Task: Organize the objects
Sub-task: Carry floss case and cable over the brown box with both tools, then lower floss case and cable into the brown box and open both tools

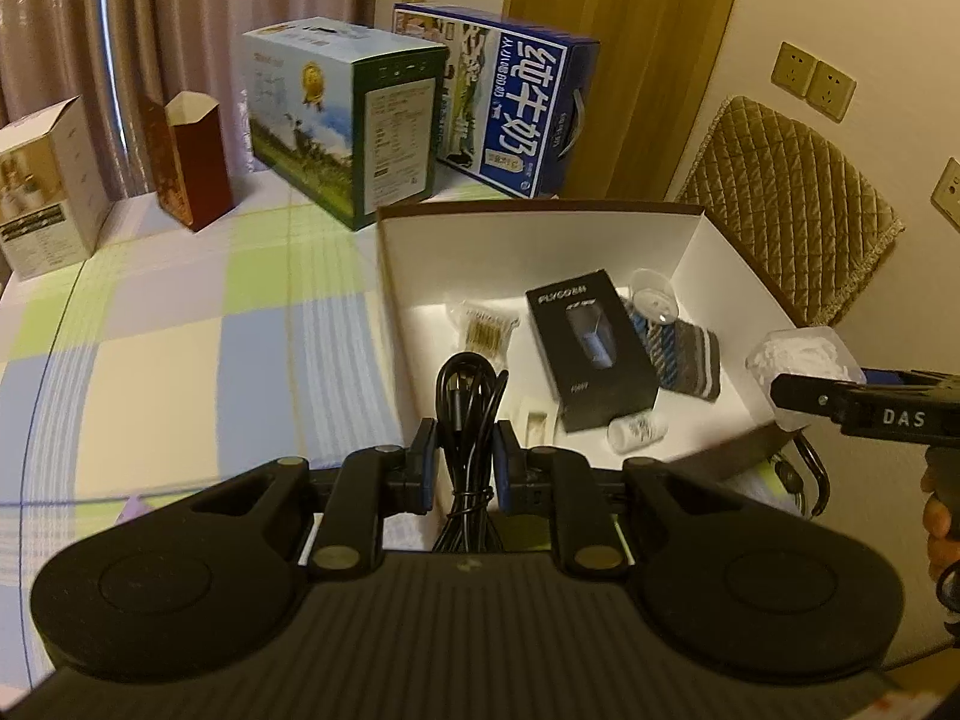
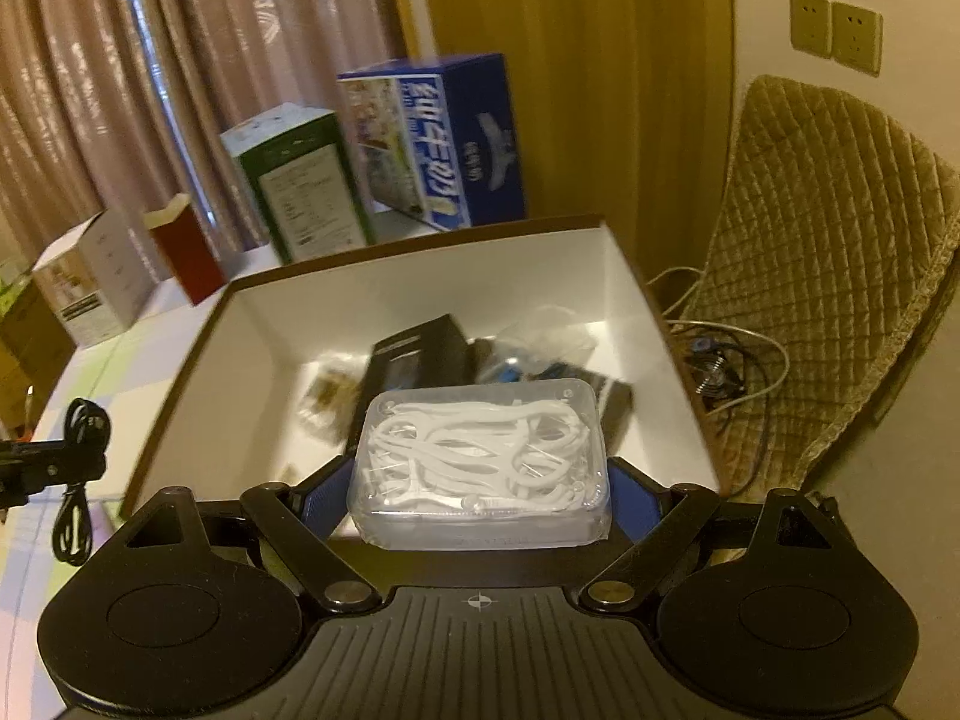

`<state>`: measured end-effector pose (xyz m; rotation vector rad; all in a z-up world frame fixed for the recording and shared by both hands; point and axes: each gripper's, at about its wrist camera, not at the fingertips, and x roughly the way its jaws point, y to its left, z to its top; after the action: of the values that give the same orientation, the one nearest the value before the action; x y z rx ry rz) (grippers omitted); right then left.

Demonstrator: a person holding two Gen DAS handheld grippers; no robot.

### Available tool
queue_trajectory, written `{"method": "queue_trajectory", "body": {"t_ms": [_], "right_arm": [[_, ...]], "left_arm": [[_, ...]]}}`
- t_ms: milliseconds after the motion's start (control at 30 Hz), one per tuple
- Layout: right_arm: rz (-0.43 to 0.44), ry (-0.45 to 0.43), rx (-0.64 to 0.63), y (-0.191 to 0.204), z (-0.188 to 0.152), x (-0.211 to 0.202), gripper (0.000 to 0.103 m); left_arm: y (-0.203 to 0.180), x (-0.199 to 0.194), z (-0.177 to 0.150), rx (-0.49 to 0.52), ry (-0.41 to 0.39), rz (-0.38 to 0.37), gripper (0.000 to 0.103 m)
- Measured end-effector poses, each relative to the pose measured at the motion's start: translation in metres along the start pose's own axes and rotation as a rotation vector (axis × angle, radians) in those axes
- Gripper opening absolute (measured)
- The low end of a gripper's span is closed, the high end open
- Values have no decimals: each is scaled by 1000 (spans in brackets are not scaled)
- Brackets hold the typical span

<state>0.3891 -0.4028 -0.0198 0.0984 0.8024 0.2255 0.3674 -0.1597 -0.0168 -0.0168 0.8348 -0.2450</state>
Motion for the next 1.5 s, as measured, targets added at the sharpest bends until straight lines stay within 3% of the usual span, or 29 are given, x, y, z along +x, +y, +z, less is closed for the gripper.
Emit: {"method": "queue_trajectory", "body": {"t_ms": [667, 1333, 1500], "right_arm": [[-11, 111, -27, -38, 26, 82, 86], [27, 95, -14, -44, 37, 87, 87], [31, 97, -8, -44, 35, 83, 91]], "left_arm": [[-19, 83, 46, 22, 86, 39, 14], [-15, 113, 54, 47, 130, 79, 14], [-16, 112, 53, 51, 139, 67, 26]]}}
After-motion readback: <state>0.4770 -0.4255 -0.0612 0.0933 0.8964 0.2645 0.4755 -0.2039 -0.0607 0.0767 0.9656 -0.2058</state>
